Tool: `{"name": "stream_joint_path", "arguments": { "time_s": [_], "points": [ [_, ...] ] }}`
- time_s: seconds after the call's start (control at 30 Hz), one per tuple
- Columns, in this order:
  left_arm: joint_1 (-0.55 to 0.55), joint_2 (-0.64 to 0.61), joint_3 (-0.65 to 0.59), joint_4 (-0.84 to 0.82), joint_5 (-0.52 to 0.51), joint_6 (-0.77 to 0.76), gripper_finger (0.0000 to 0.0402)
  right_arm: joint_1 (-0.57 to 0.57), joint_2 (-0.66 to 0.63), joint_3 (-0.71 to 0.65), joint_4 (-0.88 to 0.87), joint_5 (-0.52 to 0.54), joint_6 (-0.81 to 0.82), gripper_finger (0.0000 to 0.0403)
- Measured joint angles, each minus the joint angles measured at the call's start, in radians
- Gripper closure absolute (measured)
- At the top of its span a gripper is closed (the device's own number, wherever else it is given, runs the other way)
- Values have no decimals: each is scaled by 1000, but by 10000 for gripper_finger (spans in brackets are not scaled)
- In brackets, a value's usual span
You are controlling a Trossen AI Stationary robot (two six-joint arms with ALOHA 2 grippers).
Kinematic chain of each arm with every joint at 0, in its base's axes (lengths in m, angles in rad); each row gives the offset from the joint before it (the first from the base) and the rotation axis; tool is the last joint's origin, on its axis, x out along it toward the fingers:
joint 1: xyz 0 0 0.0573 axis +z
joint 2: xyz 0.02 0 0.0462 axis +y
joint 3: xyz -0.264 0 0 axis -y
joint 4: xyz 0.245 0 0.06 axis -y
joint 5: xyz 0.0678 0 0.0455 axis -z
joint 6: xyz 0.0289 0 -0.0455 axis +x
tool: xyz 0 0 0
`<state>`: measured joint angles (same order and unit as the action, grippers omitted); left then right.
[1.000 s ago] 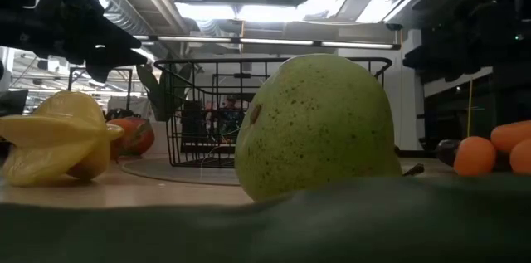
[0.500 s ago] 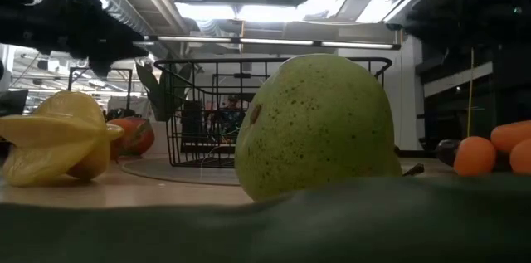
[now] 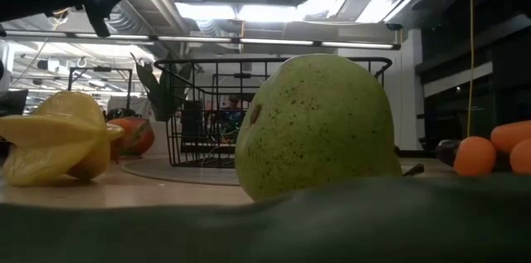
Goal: Build produce basket
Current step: Put the purple eggplant into the black wire basket
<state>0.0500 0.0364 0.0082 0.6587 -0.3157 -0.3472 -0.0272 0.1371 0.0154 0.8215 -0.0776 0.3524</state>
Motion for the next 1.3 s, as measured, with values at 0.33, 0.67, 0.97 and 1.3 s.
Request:
{"name": "stream_joint_path", "arguments": {
  "time_s": [0.33, 0.67, 0.97, 1.3],
  "points": [
    [0, 1, 0, -26, 208, -114, 199, 0, 68, 433, -812, -13, -145, 292],
    [0, 1, 0, -141, 174, -40, 199, 0, 430, 703, -1668, 99, 413, 292],
    [0, 1, 0, -193, 114, 10, 199, 77, 671, 617, -1735, -180, 697, 292],
    [0, 1, 0, -196, 14, 72, 199, 219, 856, 599, -1730, -5, 850, 292]
  ]
}}
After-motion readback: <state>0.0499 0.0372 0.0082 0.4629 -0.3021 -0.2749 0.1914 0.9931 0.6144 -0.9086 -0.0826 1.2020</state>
